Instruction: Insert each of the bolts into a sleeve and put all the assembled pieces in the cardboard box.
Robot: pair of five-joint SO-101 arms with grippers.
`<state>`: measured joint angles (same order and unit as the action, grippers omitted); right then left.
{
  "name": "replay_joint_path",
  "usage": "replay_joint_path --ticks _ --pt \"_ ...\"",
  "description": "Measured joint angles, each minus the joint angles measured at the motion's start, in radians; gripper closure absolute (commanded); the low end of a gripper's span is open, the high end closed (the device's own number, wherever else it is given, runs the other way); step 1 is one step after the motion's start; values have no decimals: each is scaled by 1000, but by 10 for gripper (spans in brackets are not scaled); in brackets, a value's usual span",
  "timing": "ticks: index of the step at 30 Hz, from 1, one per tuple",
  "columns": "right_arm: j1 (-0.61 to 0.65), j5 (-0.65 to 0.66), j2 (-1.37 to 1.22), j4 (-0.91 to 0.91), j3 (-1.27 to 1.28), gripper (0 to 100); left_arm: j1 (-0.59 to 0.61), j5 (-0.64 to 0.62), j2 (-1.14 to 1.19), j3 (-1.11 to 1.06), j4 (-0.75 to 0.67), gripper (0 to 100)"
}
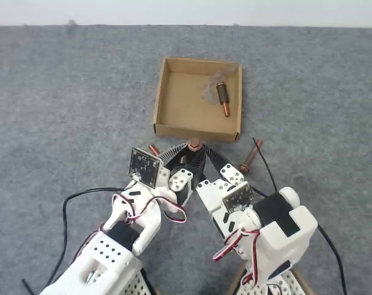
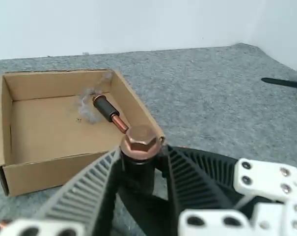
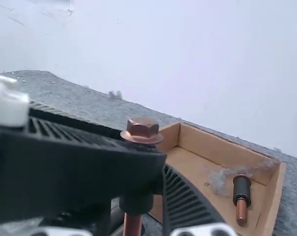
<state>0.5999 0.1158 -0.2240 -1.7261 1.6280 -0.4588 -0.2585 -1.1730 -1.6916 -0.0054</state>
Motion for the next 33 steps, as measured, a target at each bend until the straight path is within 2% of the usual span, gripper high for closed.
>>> replay_joint_path --ticks 7,23,26,29,33 --pt "2 3 0 0 0 992 71 2 0 2 0 867" --pt "0 3 0 0 0 992 26 3 -3 2 0 870" --pt "0 3 0 0 0 992 26 -2 -60 2 0 870" --pt "0 3 0 21 0 992 25 -3 -160 2 68 870" --pt "0 3 0 31 0 992 25 -3 -333 2 226 870"
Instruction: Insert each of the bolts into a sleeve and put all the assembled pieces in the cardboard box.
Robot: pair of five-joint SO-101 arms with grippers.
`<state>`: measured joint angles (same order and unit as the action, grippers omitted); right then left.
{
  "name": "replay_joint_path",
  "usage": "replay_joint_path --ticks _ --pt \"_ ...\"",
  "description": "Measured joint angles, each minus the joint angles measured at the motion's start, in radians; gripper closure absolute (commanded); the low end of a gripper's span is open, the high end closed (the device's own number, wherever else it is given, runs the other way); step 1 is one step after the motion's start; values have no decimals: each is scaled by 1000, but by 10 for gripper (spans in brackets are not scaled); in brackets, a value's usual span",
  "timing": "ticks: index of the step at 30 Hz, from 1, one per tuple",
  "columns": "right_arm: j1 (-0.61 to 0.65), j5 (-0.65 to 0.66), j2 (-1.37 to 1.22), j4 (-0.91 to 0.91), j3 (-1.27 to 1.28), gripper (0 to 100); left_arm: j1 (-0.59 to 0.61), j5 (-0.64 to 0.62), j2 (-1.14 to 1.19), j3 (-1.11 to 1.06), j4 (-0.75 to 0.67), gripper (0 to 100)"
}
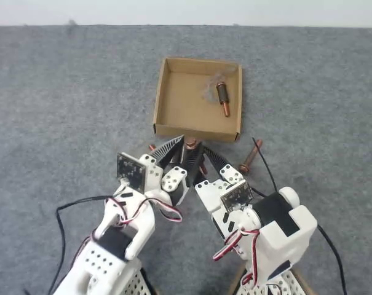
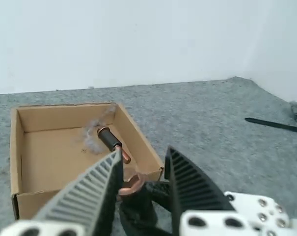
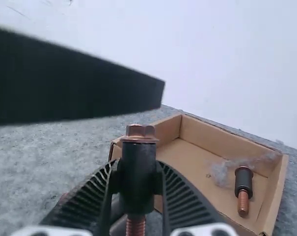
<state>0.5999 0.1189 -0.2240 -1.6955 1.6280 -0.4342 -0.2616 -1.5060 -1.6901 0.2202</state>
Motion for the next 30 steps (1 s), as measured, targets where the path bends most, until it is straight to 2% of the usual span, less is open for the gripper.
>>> replay_joint_path --ticks 5,7,12,16,21,25,30 --pt "0 0 0 0 0 992 21 0 -250 0 212 870" --pt "0 0 0 0 0 992 54 0 -295 0 253 870" --pt "0 0 0 0 0 992 155 0 -293 0 265 884" --pt "0 0 0 0 0 992 235 0 -293 0 267 998" --pt "0 0 0 0 0 992 347 0 -293 0 296 990" --pt "0 0 0 0 0 992 430 0 -293 0 384 990" --pt "-12 0 0 0 0 992 509 -2 -293 6 583 990"
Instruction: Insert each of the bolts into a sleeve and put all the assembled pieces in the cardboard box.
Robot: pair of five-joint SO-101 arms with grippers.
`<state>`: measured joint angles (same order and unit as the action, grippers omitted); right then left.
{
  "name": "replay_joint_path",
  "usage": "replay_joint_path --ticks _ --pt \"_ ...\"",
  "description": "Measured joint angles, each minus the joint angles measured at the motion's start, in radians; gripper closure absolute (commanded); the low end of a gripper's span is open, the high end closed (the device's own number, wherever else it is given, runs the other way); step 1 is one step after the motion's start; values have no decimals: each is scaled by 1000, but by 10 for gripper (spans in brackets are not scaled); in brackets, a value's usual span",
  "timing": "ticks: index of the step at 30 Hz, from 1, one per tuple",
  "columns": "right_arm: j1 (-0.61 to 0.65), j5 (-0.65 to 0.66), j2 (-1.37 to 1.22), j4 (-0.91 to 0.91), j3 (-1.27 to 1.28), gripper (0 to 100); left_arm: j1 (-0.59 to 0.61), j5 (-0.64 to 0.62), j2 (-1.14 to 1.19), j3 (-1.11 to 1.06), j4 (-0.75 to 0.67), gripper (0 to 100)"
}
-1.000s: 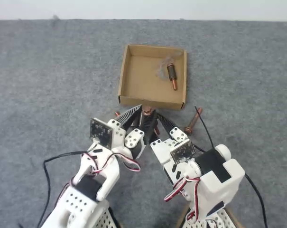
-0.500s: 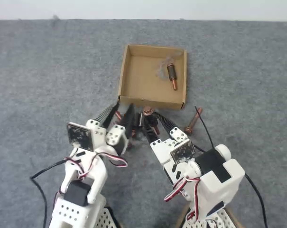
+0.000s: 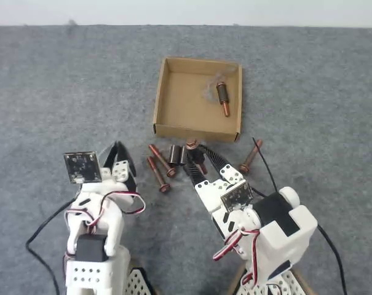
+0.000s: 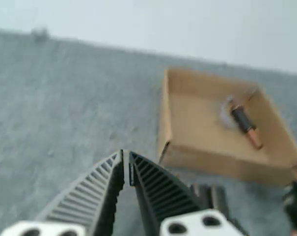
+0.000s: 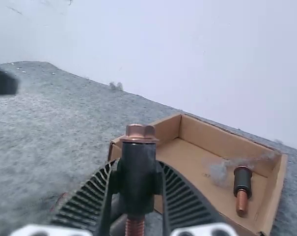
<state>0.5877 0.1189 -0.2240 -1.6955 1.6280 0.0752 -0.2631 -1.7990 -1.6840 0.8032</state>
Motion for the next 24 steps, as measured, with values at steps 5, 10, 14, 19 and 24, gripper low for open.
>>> replay_joint_path --ticks 5,10,14,19,24 --pt "-29 0 0 0 0 992 74 5 0 2 135 989" --pt "-71 0 0 0 0 992 124 157 -2 -12 210 989" --pt "-120 0 0 0 -2 992 167 212 -2 -11 224 989" --pt "-206 0 0 0 -54 992 190 216 -2 -11 224 989" --pt "-247 5 0 0 -146 992 190 216 -2 -11 224 989"
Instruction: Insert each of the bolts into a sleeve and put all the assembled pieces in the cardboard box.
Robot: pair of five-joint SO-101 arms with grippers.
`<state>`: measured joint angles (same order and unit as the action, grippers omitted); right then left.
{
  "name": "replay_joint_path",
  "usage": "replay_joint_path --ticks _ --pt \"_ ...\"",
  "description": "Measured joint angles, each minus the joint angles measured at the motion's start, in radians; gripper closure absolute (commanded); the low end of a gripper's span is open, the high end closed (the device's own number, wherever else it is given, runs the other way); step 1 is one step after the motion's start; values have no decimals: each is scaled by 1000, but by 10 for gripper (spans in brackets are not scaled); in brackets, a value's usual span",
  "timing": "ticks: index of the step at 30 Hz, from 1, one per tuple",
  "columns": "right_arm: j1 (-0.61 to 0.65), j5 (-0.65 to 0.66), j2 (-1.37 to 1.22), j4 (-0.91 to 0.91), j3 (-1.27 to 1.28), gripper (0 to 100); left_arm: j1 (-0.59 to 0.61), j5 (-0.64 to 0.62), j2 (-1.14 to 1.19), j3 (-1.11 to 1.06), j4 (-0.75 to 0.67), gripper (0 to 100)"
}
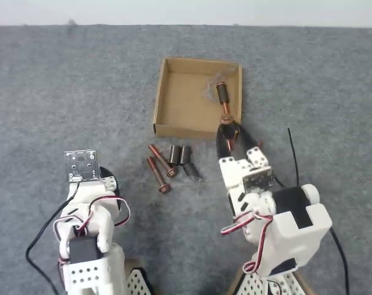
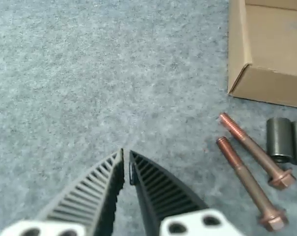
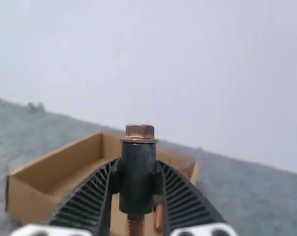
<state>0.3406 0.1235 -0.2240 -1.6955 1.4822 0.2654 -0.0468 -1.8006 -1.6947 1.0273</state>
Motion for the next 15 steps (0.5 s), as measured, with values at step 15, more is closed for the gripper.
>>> replay_joint_path --ticks 15 --pt "-20 193 -2 324 -422 992 0 0 0 0 0 988"
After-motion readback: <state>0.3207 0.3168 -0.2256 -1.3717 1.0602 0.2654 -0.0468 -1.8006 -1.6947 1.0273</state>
